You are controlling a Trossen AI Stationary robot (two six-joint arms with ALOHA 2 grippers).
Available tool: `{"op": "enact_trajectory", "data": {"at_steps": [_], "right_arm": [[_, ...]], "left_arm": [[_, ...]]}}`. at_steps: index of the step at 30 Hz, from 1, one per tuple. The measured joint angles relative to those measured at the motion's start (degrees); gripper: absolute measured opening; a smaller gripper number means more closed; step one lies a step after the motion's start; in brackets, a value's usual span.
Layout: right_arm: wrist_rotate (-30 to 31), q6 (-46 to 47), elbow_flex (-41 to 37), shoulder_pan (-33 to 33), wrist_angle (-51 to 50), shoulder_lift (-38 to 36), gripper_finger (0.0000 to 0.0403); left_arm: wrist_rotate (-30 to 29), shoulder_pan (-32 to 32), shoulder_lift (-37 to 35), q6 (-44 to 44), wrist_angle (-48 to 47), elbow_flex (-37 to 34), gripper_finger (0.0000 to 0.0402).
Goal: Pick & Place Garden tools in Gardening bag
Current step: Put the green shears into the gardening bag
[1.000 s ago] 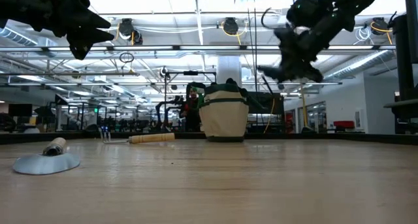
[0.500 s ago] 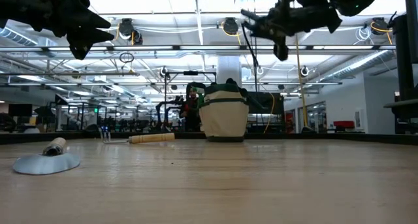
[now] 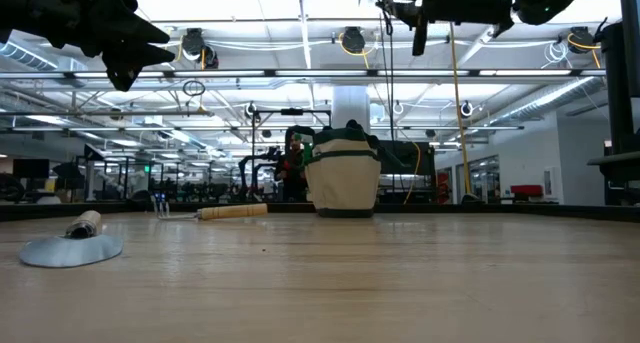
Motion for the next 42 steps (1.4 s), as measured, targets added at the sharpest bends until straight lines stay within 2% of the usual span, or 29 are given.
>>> {"op": "enact_trajectory", "data": {"at_steps": [7,16,24,30,36,42], "right_arm": [[15.9,-5.0,0.0,0.7,1.4,0.0,0.0047],[36.3,-15.5,0.0,5.5,6.5,1.6,0.0047],[43.7,-21.4,0.1,8.3,18.2,10.0,0.0047],[45.6,-27.5,0.1,7.9,27.1,17.3,0.0047],[45.4,-37.9,1.2,7.0,31.3,24.0,0.0047],[42.2,-39.1,5.0,5.8,31.3,30.5,0.0052]], "left_arm": [[0.0,0.0,0.0,0.0,0.7,0.0,0.0145],[0.0,0.0,0.0,0.0,1.3,0.0,0.0145],[-1.4,0.0,0.0,-0.5,1.3,0.0,0.0145],[-1.5,0.0,0.0,-0.5,1.3,0.0,0.0145],[-1.5,0.0,0.0,-0.4,1.2,0.0,0.0145],[-1.5,0.0,0.0,-0.5,1.2,0.0,0.0145]]}}
